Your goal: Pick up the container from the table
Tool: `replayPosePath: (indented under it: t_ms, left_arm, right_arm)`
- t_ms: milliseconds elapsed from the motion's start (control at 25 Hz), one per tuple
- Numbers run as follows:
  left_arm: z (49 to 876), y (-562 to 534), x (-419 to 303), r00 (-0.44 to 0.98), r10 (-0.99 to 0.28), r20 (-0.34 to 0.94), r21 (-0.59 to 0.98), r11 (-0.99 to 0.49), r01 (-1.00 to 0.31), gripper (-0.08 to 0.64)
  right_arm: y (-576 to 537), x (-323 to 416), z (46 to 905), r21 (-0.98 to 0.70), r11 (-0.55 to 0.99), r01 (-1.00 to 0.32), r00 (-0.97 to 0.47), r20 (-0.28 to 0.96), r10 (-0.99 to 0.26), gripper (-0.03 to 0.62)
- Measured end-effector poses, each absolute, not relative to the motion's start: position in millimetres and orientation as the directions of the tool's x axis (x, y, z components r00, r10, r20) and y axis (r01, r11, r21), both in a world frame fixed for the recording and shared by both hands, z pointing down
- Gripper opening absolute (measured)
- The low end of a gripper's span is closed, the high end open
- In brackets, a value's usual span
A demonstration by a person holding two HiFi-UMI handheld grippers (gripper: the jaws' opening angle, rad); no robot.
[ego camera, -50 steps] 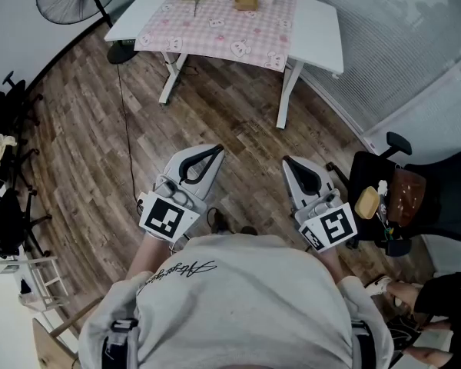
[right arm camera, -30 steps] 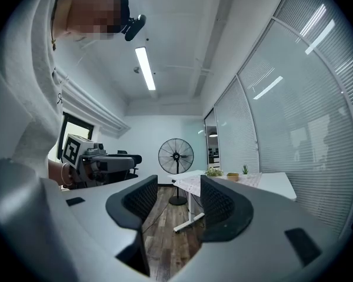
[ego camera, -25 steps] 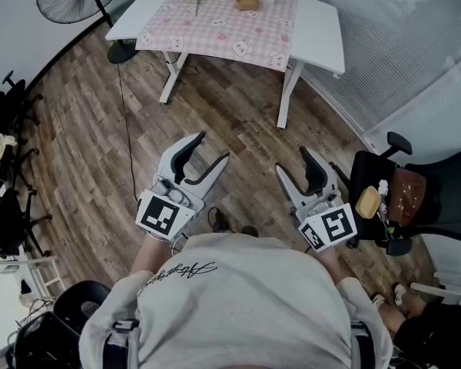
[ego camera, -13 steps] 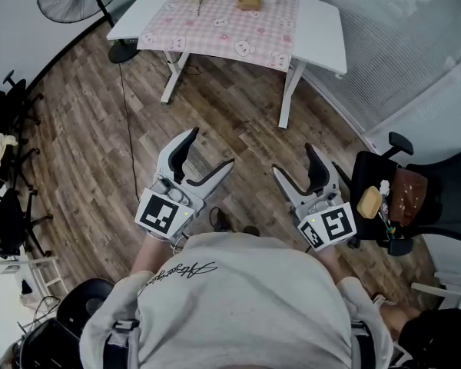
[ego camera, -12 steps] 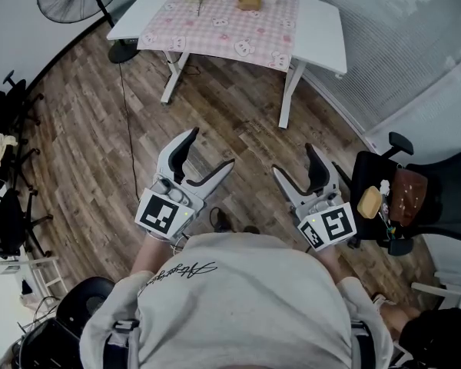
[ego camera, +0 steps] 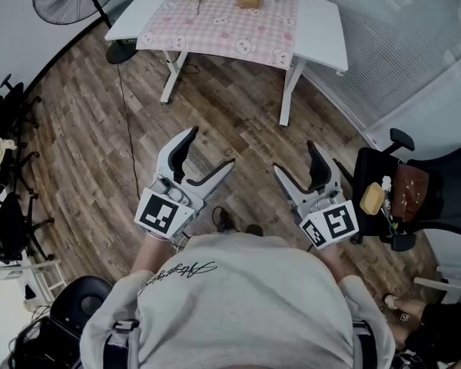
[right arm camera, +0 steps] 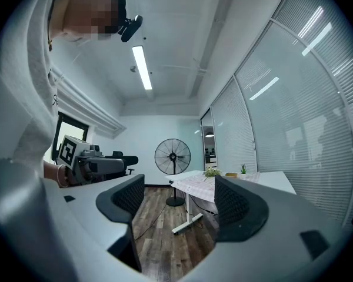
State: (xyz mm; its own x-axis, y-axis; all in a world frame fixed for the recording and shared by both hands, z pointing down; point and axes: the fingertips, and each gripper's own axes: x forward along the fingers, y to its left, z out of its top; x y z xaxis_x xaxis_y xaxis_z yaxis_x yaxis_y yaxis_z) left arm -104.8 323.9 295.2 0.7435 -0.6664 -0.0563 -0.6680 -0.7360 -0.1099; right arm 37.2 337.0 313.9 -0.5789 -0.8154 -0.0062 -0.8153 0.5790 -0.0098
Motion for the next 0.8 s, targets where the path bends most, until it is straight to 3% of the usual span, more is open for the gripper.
replayPosePath:
  t_ms: [800]
  left_arm:
    - [305.0, 315.1, -145.0, 0.776, -0.628, -0.057, -0.098, -0.770, -0.630, 0.364]
  right_arm:
    - [341.6, -3.2, 323.4, -0.017, 0.537, -0.844, -0.537, -0.005, -0.844, 0.360]
